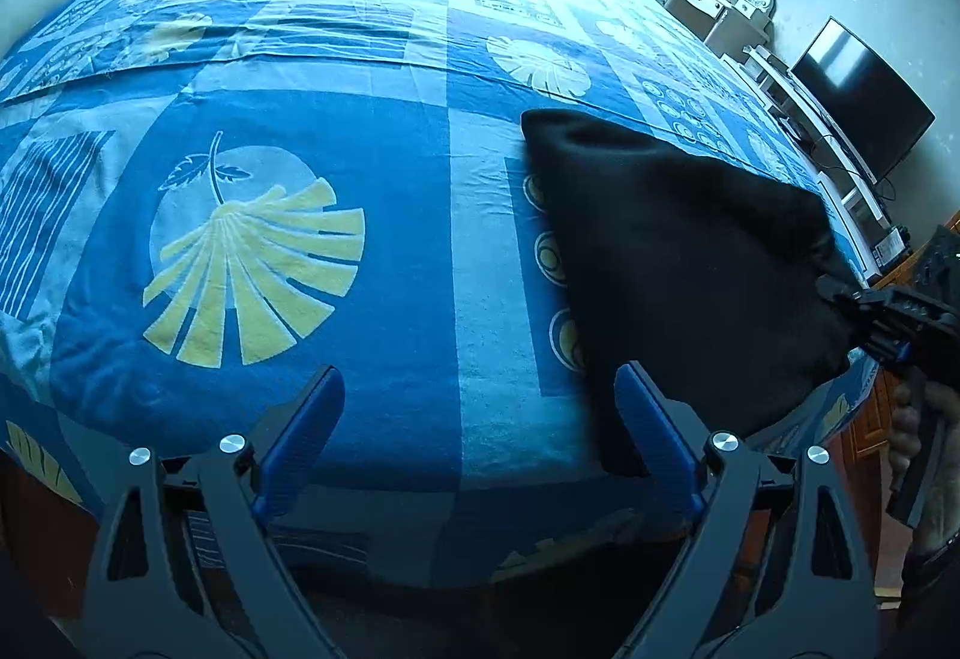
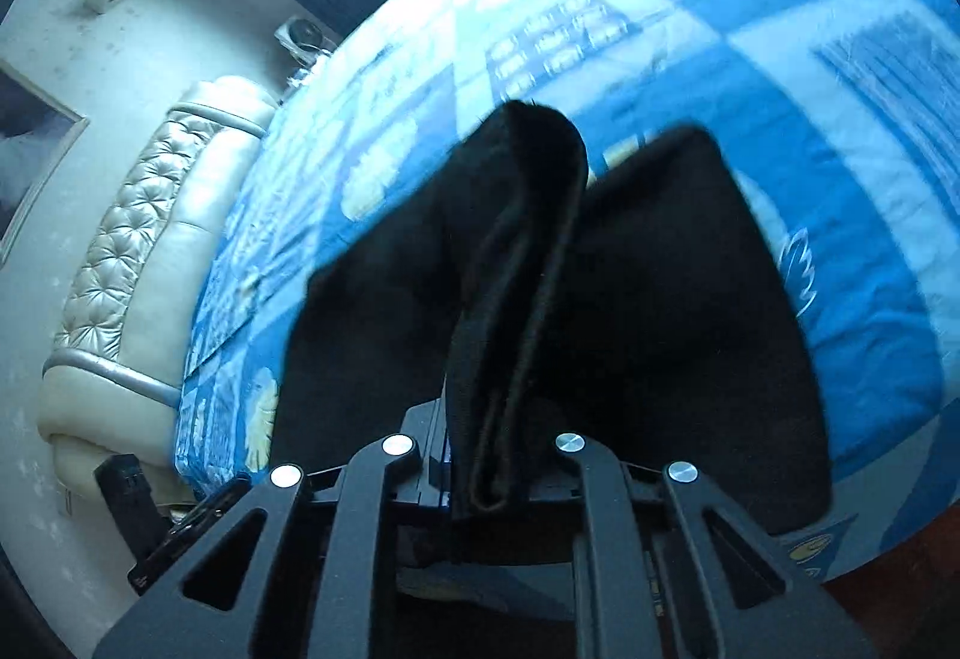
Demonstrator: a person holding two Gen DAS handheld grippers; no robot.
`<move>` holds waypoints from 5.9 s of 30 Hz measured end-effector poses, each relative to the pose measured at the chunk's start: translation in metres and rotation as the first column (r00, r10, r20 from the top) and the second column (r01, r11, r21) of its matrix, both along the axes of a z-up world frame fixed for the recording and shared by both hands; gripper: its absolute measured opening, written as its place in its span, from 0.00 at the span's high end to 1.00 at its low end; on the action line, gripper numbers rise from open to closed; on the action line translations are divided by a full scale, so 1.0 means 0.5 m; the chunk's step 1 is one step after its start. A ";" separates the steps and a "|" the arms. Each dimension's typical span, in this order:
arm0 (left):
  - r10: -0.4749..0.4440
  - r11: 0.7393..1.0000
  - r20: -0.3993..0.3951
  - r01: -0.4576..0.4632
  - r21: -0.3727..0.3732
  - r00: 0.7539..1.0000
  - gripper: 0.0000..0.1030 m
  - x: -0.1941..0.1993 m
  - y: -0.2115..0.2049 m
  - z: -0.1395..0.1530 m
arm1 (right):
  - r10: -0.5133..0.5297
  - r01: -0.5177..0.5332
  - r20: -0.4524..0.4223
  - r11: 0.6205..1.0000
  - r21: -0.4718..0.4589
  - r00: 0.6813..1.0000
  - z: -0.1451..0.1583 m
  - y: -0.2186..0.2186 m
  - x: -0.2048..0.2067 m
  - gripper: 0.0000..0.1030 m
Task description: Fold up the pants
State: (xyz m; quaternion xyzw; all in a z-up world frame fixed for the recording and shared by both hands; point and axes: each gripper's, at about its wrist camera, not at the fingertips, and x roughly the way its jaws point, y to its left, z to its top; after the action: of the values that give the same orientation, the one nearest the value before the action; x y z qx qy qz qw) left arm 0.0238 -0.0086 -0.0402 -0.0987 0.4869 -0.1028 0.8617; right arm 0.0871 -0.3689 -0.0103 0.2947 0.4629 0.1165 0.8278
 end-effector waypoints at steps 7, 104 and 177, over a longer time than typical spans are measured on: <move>-0.012 1.000 0.006 0.013 -0.011 1.000 0.11 -0.006 -0.009 0.007 | -0.036 0.037 0.036 0.999 -0.021 0.999 0.023 -0.050 -0.020 0.87; -0.210 0.883 -0.031 0.176 -0.436 0.977 0.16 0.043 -0.087 -0.043 | 0.001 -0.001 0.003 0.991 0.134 1.000 -0.073 -0.207 -0.088 0.31; -0.188 0.942 -0.094 0.152 -0.300 0.978 0.75 0.294 -0.099 -0.062 | 0.018 -0.017 -0.004 0.971 0.240 1.000 -0.136 -0.097 0.168 0.58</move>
State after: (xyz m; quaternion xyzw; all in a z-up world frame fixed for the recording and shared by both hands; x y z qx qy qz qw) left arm 0.1709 -0.0579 -0.0712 -0.1879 0.5248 -0.2411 0.7944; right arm 0.1709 -0.4174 -0.0782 0.3890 0.4506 0.1780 0.7835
